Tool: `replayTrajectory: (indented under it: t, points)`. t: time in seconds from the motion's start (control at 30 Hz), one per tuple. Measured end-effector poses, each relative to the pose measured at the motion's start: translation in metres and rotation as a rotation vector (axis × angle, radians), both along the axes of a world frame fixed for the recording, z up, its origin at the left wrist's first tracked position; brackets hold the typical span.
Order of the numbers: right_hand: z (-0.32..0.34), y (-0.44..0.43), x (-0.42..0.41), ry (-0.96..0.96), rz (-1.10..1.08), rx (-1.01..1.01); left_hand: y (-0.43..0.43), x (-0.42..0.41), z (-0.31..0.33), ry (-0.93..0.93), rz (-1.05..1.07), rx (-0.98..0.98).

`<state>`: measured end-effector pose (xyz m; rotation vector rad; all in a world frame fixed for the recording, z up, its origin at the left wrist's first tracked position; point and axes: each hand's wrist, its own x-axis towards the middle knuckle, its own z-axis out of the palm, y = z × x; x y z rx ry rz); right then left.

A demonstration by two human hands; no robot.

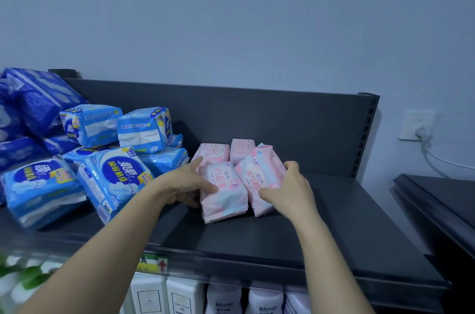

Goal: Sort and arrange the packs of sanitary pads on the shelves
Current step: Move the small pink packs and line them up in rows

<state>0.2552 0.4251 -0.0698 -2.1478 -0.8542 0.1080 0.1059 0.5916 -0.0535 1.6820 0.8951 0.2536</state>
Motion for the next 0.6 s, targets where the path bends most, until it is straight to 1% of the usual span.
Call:
replayTrajectory:
  t: [0.1,0.17,0.23,0.37,0.43,0.53,0.6]
  points:
    - [-0.006,-0.007,0.005,0.015,0.045,-0.019,0.003,-0.001,-0.001,0.081,-0.056,0.051]
    - [-0.007,-0.013,0.007,0.053,0.094,-0.013,0.004,-0.002,-0.004,0.089,-0.042,0.061]
    - [-0.009,-0.017,0.008,0.088,0.134,0.019,0.003,0.0,-0.011,0.057,0.015,0.06]
    - [-0.017,-0.024,0.011,0.076,0.156,0.079,-0.006,0.004,-0.017,-0.024,0.099,0.022]
    - [-0.02,-0.029,0.013,0.077,0.137,0.151,-0.013,0.004,-0.014,-0.001,0.054,0.009]
    - [-0.019,-0.041,0.015,0.067,0.075,0.267,-0.026,0.002,-0.005,0.074,-0.064,0.063]
    - [-0.016,-0.051,0.016,0.054,0.036,0.324,-0.031,0.003,-0.001,0.082,-0.088,0.092]
